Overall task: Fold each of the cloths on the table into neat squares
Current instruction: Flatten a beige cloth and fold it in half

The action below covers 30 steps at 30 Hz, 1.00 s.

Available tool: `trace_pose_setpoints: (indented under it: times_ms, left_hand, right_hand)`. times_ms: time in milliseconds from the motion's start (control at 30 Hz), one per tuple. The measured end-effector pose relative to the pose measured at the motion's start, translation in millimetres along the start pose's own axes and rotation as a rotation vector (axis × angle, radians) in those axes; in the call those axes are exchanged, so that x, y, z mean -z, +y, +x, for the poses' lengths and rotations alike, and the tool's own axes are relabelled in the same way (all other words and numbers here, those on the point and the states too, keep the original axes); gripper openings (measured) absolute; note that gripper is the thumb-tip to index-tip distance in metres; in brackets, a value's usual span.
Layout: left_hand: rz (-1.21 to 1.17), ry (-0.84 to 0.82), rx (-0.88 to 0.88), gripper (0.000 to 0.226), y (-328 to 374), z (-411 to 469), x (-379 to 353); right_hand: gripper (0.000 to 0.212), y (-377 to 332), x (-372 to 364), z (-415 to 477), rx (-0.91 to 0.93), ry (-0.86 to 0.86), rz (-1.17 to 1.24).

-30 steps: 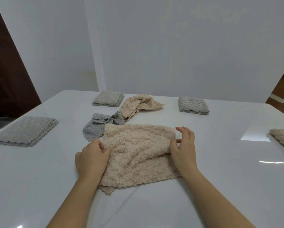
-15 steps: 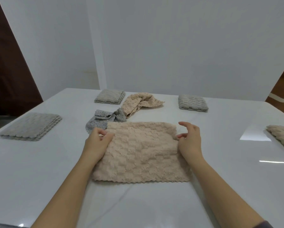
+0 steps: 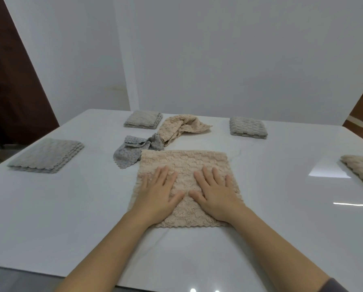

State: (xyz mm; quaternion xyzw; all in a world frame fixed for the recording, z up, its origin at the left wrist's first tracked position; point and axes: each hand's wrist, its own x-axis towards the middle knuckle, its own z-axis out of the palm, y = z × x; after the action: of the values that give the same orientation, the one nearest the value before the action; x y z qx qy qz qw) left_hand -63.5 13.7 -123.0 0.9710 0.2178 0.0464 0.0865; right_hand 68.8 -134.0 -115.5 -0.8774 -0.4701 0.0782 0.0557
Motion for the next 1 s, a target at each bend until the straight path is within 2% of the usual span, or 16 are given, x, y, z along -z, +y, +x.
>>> trace_pose_setpoints:
  times_ms: [67,167,333,433,500,600,667,767,900,1000]
  left_hand:
    - [0.042,-0.020,0.005,0.081,-2.0,-1.2,-3.8]
    - [0.067,-0.042,0.005,0.089,-0.1,-8.3,-5.0]
    - [0.059,-0.069,0.009,0.088,4.8,-22.6,-3.9]
    - [0.053,-0.054,-0.008,0.087,8.7,-34.5,0.4]
    - [0.050,-0.042,-0.045,0.083,10.7,-43.8,9.1]
    - [-0.005,-0.060,-0.045,0.064,9.7,-44.8,27.0]
    - [-0.054,0.016,0.000,0.048,9.3,-31.0,34.2]
    - [-0.082,0.150,0.049,0.051,11.3,-0.3,32.3]
    - [-0.045,-0.067,0.070,0.062,13.2,34.5,15.1]
    - [-0.006,-0.112,0.077,0.063,9.3,48.8,3.0]
  right_hand:
    - [0.085,0.7,-2.2,-3.3,-0.002,0.023,-0.011]
    - [0.078,0.1,-5.8,-9.2,0.007,0.045,-0.031]
    - [0.072,-4.2,-7.4,-23.5,-0.005,0.027,-0.042]
    - [0.078,-9.0,-3.9,-36.7,0.008,0.048,-0.058]
    - [0.080,-11.3,5.4,-46.6,0.031,0.069,-0.081]
    - [0.059,-10.0,26.7,-50.8,0.021,0.024,-0.035]
    - [0.051,-8.4,37.3,-39.2,-0.010,0.061,0.008]
    - [0.052,-6.9,35.2,-5.6,-0.028,0.167,0.023]
    - [0.063,-2.6,16.0,29.9,-0.080,-0.011,0.040]
    - [0.067,2.6,6.3,40.2,-0.116,-0.022,0.005]
